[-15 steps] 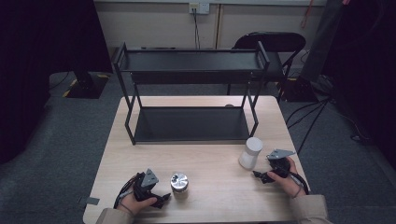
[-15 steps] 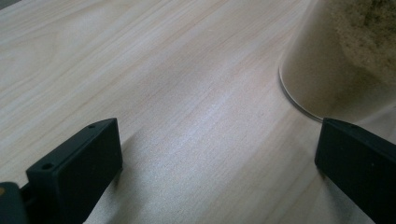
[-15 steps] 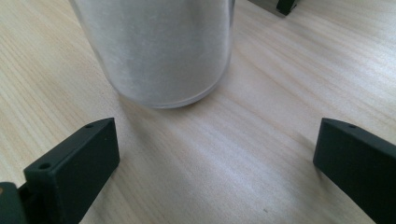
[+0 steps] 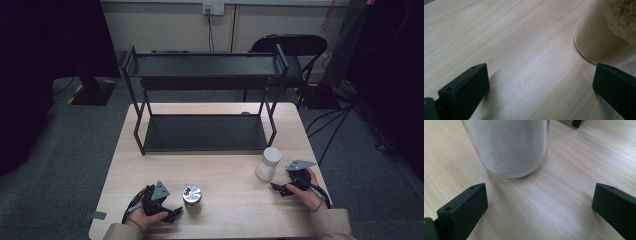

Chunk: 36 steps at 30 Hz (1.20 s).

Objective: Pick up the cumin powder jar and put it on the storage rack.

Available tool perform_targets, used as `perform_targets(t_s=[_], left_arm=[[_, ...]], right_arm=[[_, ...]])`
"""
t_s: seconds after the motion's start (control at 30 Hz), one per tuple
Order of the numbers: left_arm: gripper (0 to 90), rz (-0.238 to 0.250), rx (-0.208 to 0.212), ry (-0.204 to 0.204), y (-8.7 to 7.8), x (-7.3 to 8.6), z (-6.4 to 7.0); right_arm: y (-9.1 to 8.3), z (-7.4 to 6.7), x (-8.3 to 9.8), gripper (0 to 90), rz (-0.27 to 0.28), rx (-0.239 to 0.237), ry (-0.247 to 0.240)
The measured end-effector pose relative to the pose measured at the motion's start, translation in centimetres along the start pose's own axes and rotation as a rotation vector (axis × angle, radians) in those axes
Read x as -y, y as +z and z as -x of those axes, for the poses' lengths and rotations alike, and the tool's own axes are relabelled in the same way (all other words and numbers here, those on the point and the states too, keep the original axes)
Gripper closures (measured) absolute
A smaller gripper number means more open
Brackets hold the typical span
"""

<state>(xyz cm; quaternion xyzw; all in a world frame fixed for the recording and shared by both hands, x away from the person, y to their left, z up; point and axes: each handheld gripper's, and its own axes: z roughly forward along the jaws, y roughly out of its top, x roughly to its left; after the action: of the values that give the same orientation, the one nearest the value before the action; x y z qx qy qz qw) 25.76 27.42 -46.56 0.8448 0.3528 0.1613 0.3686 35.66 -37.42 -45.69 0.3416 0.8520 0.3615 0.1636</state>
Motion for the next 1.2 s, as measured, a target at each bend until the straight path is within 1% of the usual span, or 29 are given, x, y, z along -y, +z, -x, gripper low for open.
perform_targets(t_s=[0.33,0.53,0.63,0.7,0.77,0.83,0.97,1.2], left_arm=[[0.0,0.0,-0.009,-0.008,0.0,0.0,0.2],[0.1,-0.027,-0.007,-0.01,-0.2,-0.5,0.3],[0.7,-0.042,0.013,0.01,-0.4,-0.8,0.2],[1.3,-0.046,0.023,0.01,-0.5,-1.0,0.3],[1.3,-0.043,0.036,0.025,-0.7,-1.1,0.4],[1.3,-0.03,0.054,0.029,-0.8,-1.1,0.3],[1.2,-0.025,0.085,0.04,-1.0,-1.3,0.1],[1.2,0.005,0.124,0.034,-0.9,-1.4,0.1]], right_arm=[[0.0,0.0,0.0,0.0,0.0,0.0,0.0],[0.0,0.0,0.0,0.0,0.0,0.0,0.0],[0.0,0.0,0.0,0.0,0.0,0.0,0.0],[0.0,0.0,0.0,0.0,0.0,0.0,0.0],[0.0,0.0,0.0,0.0,0.0,0.0,0.0],[0.0,0.0,0.0,0.0,0.0,0.0,0.0],[0.0,0.0,0.0,0.0,0.0,0.0,0.0],[0.0,0.0,0.0,0.0,0.0,0.0,0.0]])
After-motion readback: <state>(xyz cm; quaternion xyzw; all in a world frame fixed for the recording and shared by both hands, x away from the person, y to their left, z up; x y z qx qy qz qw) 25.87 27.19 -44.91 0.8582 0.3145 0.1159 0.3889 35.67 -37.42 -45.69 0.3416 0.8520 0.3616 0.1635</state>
